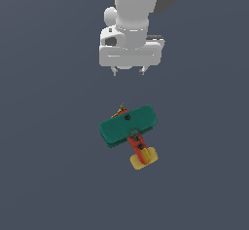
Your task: Pick up the object and move it to a goal position.
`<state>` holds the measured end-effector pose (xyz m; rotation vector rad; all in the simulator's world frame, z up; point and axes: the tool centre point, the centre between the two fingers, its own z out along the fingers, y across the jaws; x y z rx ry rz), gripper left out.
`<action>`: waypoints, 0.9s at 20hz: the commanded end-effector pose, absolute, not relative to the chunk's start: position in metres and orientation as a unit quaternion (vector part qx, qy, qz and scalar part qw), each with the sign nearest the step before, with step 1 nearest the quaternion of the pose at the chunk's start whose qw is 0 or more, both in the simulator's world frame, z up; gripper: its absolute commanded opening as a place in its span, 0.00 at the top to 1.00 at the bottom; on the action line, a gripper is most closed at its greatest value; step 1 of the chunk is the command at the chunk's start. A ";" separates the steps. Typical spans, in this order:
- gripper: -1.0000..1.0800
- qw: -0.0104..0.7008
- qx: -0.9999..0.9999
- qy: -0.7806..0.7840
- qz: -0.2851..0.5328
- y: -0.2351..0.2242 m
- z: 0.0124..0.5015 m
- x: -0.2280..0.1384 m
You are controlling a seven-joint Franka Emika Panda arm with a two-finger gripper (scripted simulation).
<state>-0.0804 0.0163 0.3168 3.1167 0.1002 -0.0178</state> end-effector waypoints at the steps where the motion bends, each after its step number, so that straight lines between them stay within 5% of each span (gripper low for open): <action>1: 0.38 0.012 0.999 0.032 -0.006 0.016 0.317 -0.080; 18: 0.38 0.025 0.999 0.027 0.002 -0.005 0.326 -0.075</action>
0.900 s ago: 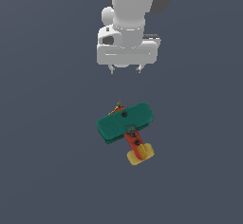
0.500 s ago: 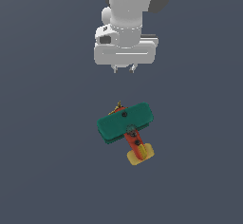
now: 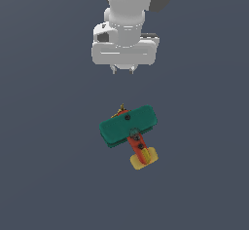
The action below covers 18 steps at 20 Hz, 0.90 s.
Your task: Pick up the object and move it to a goal position.
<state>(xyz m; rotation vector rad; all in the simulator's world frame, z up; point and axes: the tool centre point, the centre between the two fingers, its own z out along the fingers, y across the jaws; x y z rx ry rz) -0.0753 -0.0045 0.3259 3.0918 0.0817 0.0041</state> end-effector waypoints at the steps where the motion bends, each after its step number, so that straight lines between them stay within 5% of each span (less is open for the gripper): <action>1: 0.38 0.025 0.999 0.027 0.002 -0.005 0.326 -0.075; 18: 0.38 -0.027 0.999 0.018 -0.015 -0.003 0.308 -0.075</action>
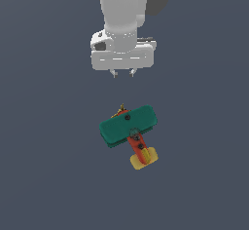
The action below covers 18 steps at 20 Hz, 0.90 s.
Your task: Pick up the object and move it to a goal position.
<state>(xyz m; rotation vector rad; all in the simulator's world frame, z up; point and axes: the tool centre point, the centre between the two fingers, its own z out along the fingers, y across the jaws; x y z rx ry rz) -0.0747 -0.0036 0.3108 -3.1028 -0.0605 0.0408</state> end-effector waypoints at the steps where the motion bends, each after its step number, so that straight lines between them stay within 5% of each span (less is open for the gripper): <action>1: 0.38 0.033 -0.999 -0.017 0.017 -0.003 0.306 -0.074; 18: 0.38 0.148 -0.988 0.007 0.035 -0.002 0.272 -0.069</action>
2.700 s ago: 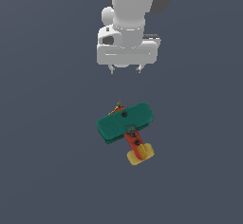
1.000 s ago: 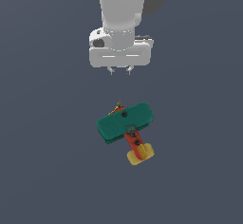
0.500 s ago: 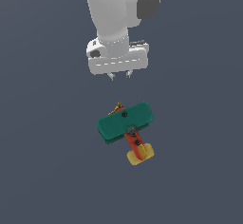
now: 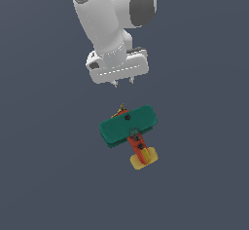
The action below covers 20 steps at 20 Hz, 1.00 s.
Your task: Pick up the object and move it to a goal position.
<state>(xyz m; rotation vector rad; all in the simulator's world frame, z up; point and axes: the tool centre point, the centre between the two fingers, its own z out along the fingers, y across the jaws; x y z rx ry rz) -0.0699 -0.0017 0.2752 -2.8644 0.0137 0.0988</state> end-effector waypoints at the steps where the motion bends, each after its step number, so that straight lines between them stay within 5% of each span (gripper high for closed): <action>1: 0.38 0.155 -0.987 0.009 0.035 -0.002 0.271 -0.069; 20: 0.38 0.278 -0.959 0.045 0.022 -0.004 0.241 -0.056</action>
